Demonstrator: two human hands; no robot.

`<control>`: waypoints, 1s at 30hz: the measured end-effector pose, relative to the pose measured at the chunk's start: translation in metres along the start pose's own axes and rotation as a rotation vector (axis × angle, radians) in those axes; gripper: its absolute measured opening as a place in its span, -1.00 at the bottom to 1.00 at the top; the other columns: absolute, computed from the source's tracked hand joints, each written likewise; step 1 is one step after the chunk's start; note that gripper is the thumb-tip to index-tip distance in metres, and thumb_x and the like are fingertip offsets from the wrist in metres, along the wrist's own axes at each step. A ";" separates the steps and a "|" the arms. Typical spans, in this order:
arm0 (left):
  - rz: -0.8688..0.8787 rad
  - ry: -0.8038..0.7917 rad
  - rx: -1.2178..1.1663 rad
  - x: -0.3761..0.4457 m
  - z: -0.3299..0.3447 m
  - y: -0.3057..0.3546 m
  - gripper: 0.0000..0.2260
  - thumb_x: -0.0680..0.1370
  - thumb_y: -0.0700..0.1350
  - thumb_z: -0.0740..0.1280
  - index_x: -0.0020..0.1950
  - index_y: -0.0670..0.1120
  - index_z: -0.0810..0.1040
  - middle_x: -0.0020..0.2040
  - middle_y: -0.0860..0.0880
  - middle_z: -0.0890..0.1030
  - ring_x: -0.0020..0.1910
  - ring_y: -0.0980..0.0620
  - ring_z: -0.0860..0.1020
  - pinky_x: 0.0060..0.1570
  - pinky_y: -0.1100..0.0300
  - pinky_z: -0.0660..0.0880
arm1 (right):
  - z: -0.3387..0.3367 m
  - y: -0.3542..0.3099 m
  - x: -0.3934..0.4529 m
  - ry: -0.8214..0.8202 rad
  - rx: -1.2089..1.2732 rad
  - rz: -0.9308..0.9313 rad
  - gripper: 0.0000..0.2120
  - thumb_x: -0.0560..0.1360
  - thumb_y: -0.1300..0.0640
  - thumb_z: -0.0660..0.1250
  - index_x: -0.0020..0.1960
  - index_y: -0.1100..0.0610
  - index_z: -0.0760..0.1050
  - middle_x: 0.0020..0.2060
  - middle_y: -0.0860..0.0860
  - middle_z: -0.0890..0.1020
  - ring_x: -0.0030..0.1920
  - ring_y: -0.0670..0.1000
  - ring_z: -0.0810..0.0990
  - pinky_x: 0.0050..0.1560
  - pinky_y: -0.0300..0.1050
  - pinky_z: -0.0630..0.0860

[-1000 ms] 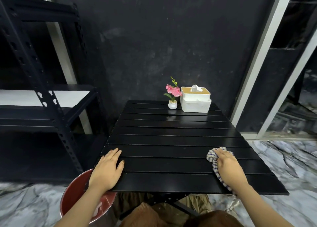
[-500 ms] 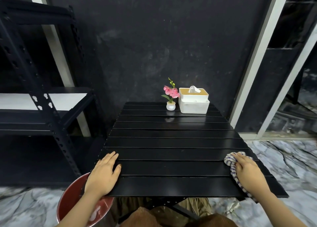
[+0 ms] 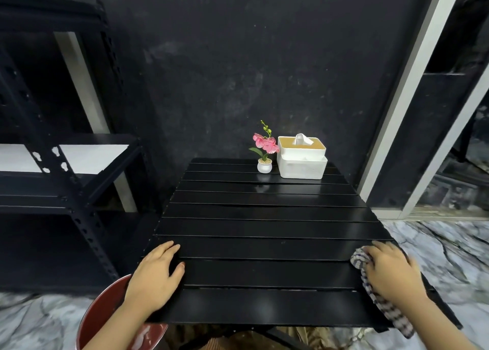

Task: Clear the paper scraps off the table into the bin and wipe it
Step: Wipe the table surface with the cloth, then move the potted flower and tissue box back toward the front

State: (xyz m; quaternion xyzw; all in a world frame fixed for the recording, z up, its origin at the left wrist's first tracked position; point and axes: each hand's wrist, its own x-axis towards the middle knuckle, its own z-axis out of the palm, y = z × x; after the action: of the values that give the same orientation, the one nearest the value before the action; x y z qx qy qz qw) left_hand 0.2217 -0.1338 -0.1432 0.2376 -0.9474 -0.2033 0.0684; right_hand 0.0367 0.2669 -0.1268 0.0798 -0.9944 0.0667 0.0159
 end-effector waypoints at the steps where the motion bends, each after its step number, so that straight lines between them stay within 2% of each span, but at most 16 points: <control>1: 0.004 -0.006 -0.012 0.004 0.000 0.003 -0.53 0.57 0.05 0.18 0.47 -0.01 0.25 0.50 0.05 0.24 0.49 0.05 0.18 0.47 0.12 0.14 | -0.005 -0.006 0.005 -0.014 -0.066 -0.015 -0.62 0.50 0.07 0.14 0.32 -0.04 0.35 0.43 -0.04 0.29 0.47 0.03 0.14 0.44 0.14 0.10; 4: 0.046 -0.038 -0.022 0.024 0.000 0.020 -0.51 0.57 0.06 0.18 0.48 0.00 0.22 0.50 0.06 0.23 0.49 0.07 0.17 0.48 0.14 0.12 | -0.018 -0.032 0.028 -0.103 -0.051 -0.067 -0.54 0.47 0.09 0.17 0.37 -0.05 0.27 0.47 -0.03 0.20 0.50 0.04 0.06 0.45 0.14 0.12; 8: 0.094 -0.075 -0.051 0.064 0.004 0.053 -0.49 0.57 0.08 0.17 0.49 0.02 0.17 0.51 0.06 0.20 0.50 0.08 0.13 0.49 0.15 0.10 | -0.018 -0.073 0.068 -0.141 0.241 -0.185 -0.57 0.48 0.12 0.24 0.35 0.03 0.35 0.41 0.02 0.34 0.40 0.06 0.31 0.40 -0.02 0.29; 11: 0.135 -0.090 -0.051 0.097 0.014 0.078 -0.48 0.56 0.09 0.17 0.49 0.03 0.16 0.52 0.06 0.18 0.50 0.08 0.12 0.49 0.14 0.10 | -0.011 -0.104 0.093 -0.149 0.422 -0.300 -0.54 0.47 0.15 0.29 0.36 0.07 0.34 0.37 0.05 0.41 0.37 0.05 0.36 0.41 -0.11 0.26; 14: 0.162 -0.088 -0.044 0.132 0.026 0.099 -0.48 0.56 0.10 0.17 0.50 0.03 0.16 0.52 0.07 0.17 0.51 0.09 0.11 0.50 0.13 0.07 | 0.000 -0.130 0.118 -0.166 0.506 -0.340 -0.45 0.46 0.06 0.31 0.41 0.05 0.24 0.40 0.00 0.36 0.40 0.00 0.31 0.43 -0.12 0.22; 20: 0.184 -0.126 0.013 0.192 0.058 0.132 -0.45 0.56 0.13 0.13 0.51 0.03 0.10 0.55 0.07 0.09 0.53 0.09 -0.01 0.51 0.07 -0.10 | 0.028 -0.158 0.158 -0.124 0.434 -0.335 -0.28 0.44 -0.15 0.28 0.47 0.04 0.07 0.49 -0.02 0.17 0.49 -0.03 0.11 0.46 -0.10 0.11; 30: 0.209 -0.114 0.072 0.219 0.089 0.142 -0.48 0.57 0.15 0.08 0.50 0.04 0.13 0.55 0.06 0.10 0.53 0.09 -0.01 0.51 0.06 -0.12 | 0.060 -0.164 0.175 -0.077 0.251 -0.362 -0.30 0.46 -0.28 0.10 0.47 0.06 0.09 0.51 -0.02 0.13 0.51 0.00 0.02 0.50 -0.03 -0.01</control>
State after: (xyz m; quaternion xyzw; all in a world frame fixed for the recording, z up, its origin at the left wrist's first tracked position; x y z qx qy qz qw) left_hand -0.0509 -0.0929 -0.1578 0.1280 -0.9760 -0.1744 0.0265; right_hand -0.1107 0.0713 -0.1579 0.2608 -0.9477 0.1827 -0.0207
